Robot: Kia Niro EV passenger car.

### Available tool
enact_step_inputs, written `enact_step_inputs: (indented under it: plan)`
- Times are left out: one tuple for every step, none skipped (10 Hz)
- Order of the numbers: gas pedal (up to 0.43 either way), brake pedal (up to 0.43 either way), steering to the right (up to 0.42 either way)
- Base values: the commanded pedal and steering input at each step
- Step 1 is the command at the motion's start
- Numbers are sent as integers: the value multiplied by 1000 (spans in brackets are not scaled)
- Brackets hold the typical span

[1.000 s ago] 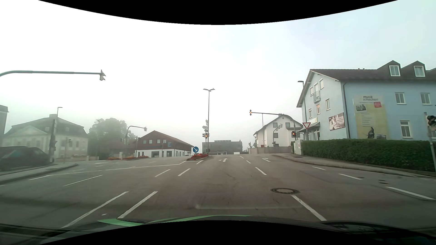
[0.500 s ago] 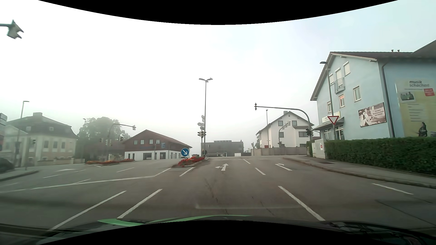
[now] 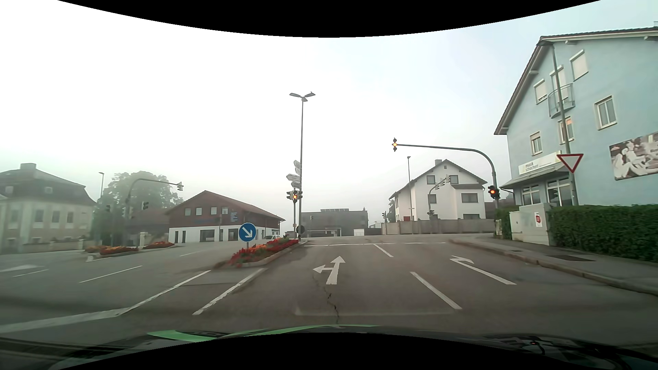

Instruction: Follow the waypoints while adhering to traffic rules and regulations

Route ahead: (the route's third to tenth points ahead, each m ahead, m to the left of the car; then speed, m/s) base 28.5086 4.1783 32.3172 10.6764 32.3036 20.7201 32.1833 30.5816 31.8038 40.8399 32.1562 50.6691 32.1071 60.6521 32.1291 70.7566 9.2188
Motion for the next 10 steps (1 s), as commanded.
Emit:
enact_step_inputs:
  plan:
    - [0,165,4]
    - [0,165,4]
    - [0,165,4]
    - [0,177,4]
    - [0,183,4]
    - [0,189,4]
    - [0,195,4]
    - [0,201,4]
    - [0,201,4]
    - [0,213,4]
